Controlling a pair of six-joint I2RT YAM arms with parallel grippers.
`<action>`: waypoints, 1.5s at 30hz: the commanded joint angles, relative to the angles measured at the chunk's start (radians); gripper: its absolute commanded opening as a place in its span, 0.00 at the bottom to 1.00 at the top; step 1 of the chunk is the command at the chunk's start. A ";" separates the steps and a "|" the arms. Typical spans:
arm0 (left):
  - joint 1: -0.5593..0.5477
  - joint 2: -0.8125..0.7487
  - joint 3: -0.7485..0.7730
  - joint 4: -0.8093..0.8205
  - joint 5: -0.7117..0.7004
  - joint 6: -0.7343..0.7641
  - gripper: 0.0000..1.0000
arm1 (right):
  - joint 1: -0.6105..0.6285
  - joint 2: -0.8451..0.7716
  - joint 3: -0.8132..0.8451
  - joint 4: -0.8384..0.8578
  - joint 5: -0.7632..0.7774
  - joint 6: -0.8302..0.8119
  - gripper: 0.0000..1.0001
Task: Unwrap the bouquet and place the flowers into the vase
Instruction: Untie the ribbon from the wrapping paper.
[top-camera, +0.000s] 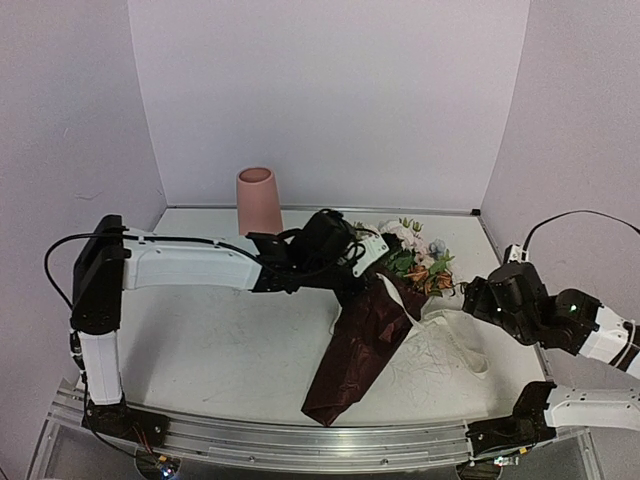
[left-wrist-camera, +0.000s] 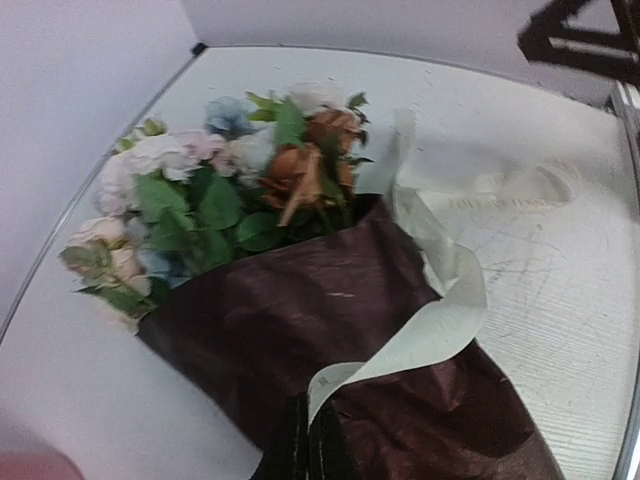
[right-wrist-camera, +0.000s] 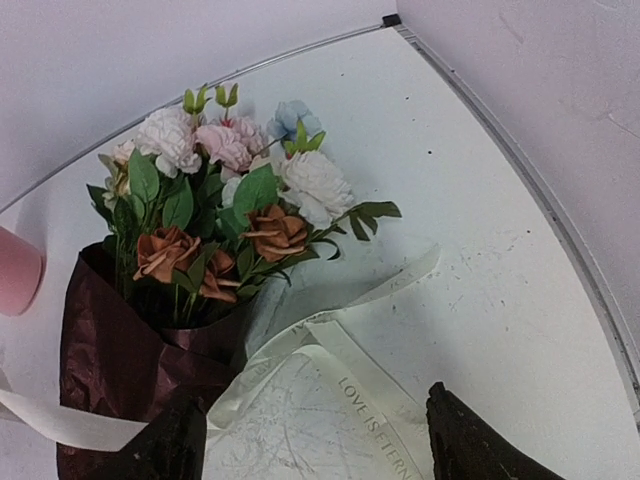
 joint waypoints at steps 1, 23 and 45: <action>0.084 -0.183 -0.168 0.145 -0.129 -0.196 0.00 | 0.002 0.080 -0.002 0.132 -0.139 -0.136 0.77; 0.146 -0.357 -0.479 0.215 -0.180 -0.340 0.04 | 0.005 0.547 0.146 0.414 -0.652 -0.502 0.57; 0.145 -0.347 -0.477 0.226 -0.175 -0.327 0.05 | 0.005 0.661 0.180 0.379 -0.609 -0.542 0.35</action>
